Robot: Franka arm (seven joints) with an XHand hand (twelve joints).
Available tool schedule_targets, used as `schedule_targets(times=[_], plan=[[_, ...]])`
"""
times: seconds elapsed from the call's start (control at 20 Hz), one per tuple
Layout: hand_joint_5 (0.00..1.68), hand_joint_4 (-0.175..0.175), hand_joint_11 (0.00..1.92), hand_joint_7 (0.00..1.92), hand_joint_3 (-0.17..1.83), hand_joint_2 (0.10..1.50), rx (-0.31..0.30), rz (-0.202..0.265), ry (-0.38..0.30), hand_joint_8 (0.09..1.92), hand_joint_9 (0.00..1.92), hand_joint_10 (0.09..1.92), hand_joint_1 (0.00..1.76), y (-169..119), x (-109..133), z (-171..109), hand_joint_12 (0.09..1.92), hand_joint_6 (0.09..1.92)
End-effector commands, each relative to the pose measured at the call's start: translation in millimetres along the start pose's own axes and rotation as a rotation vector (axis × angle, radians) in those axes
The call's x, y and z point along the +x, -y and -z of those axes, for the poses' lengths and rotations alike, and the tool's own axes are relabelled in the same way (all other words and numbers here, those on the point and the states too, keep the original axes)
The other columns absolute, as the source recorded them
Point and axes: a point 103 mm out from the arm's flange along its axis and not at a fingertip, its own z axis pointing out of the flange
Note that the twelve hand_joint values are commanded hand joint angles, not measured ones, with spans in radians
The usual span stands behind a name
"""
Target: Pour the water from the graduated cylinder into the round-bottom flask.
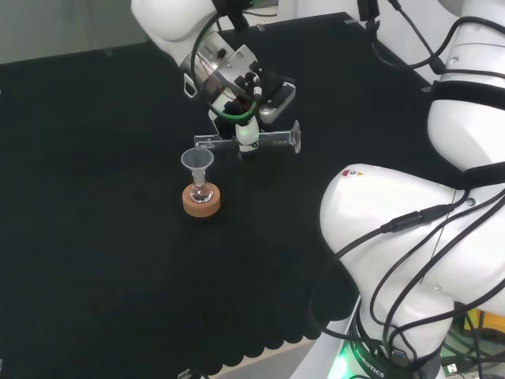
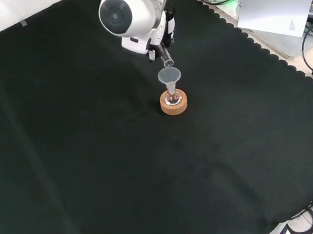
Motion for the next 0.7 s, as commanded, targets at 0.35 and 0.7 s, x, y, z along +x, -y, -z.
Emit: schedule_targets(times=[0.35,0.7], plan=[[0.9,-0.146,1.43,1.46,0.0,1.16,-0.162,0.085,-0.128,0.19,1.64,0.09,1.13,2.9,-8.0,-7.1,0.61,1.13],[0.9,-0.144,1.44,1.46,0.0,1.16,-0.245,0.118,-0.165,0.19,1.64,0.09,1.12,5.0,-11.6,-9.9,0.61,1.13]])
